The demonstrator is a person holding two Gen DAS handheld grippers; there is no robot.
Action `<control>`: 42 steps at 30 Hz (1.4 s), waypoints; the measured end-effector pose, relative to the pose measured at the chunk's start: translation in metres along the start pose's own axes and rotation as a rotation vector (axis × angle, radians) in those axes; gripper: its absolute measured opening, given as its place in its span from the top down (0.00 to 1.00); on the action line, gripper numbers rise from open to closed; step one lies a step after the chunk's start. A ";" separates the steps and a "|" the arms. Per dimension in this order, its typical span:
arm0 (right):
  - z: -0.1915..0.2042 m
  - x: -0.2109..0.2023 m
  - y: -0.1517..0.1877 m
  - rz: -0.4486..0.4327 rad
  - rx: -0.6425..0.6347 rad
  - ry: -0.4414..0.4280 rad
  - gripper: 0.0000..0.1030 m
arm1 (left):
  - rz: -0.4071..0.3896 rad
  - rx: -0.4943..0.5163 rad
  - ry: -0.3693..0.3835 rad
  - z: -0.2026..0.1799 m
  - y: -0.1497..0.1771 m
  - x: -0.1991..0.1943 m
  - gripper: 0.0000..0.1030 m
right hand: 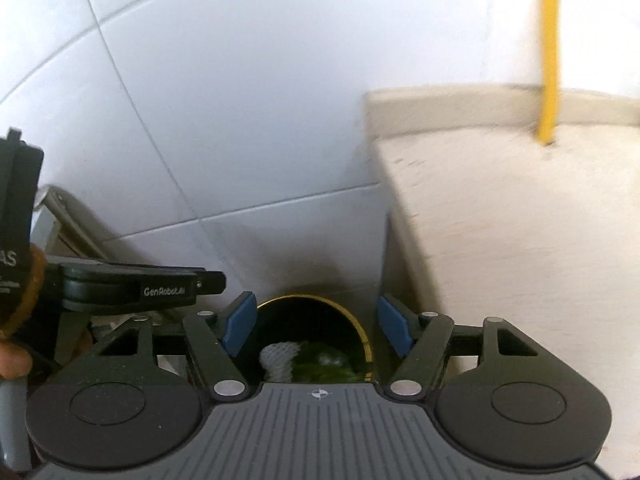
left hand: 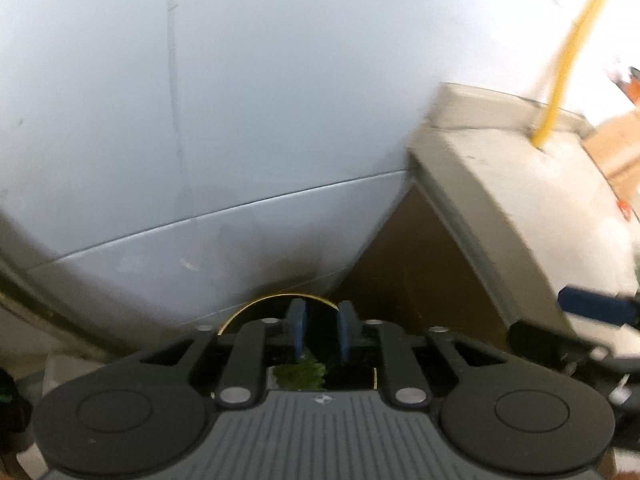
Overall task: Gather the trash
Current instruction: 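Move both open tools back over the counter toward the green carton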
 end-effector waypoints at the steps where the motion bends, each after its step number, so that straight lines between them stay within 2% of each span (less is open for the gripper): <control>1: -0.004 -0.008 0.000 -0.013 0.002 0.011 0.26 | -0.008 0.018 0.010 -0.005 0.000 -0.003 0.82; 5: -0.023 -0.036 0.003 -0.046 0.025 0.049 0.26 | -0.055 0.116 0.033 -0.025 -0.001 -0.013 0.81; 14: -0.074 -0.095 0.027 -0.125 0.106 0.115 0.23 | -0.095 0.240 0.092 -0.062 0.006 -0.028 0.79; 18: -0.105 -0.120 0.039 -0.176 0.158 0.171 0.22 | -0.135 0.313 0.154 -0.103 0.004 -0.044 0.69; 24: -0.165 -0.153 0.059 -0.236 0.305 0.254 0.21 | -0.174 0.484 0.270 -0.188 -0.004 -0.059 0.63; 28: -0.196 -0.172 0.076 -0.263 0.400 0.300 0.21 | -0.188 0.547 0.331 -0.240 -0.009 -0.060 0.63; 31: -0.214 -0.189 0.087 -0.304 0.438 0.327 0.19 | -0.202 0.563 0.351 -0.265 -0.008 -0.065 0.63; 36: -0.237 -0.203 0.092 -0.292 0.477 0.355 0.19 | -0.243 0.548 0.357 -0.286 -0.009 -0.079 0.62; 42: -0.239 -0.194 0.067 -0.268 0.432 0.331 0.18 | -0.271 0.521 0.283 -0.280 -0.011 -0.090 0.61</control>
Point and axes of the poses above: each gripper's, at about its wrist camera, not at the fingertips, and x roughly the way its jaws point, z to its left, y to its underside, the point moved 4 cm from there along x, roughly the way its jaws point, and after that the axes turned 7 degrees about x, right-handed, at the moved point
